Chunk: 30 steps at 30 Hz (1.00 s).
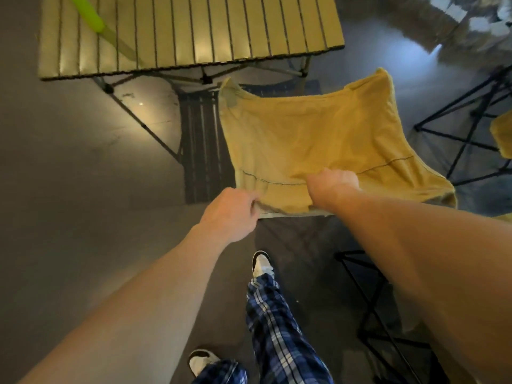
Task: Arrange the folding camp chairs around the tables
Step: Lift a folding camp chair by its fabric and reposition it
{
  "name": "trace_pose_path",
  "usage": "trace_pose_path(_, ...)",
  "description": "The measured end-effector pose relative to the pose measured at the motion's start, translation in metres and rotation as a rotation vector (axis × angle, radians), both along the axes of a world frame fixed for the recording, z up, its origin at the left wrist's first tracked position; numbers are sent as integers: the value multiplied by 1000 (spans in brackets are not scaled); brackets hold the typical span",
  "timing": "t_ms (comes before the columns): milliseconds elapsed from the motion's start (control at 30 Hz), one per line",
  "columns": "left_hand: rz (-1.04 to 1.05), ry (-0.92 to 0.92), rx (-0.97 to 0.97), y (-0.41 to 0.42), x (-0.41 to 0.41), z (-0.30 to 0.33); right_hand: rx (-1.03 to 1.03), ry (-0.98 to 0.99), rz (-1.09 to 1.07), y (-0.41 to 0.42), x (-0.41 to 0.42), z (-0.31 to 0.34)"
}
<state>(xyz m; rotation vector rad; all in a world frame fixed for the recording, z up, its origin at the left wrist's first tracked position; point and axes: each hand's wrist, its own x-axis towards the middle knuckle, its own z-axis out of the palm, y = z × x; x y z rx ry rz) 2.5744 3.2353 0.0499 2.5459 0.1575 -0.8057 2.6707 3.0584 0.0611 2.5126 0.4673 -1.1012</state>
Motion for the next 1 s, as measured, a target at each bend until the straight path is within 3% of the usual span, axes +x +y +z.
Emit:
trace_pose_path(167, 365, -47, 25, 84, -80, 30, 245, -50, 326, 149, -62, 39)
trace_pose_path(300, 722, -50, 32, 149, -198, 48, 335, -4, 604, 255, -162, 70)
trace_pose_path(500, 1221, -44, 60, 202, -461, 74, 353, 134, 1017, 366, -403, 91)
trace_pose_path(767, 1841, 35, 146, 140, -795, 83, 396, 309, 1556, 398, -736, 106)
trace_pose_path(1000, 2396, 223, 106, 77, -906, 67, 318, 318, 1924, 394, -881, 88)
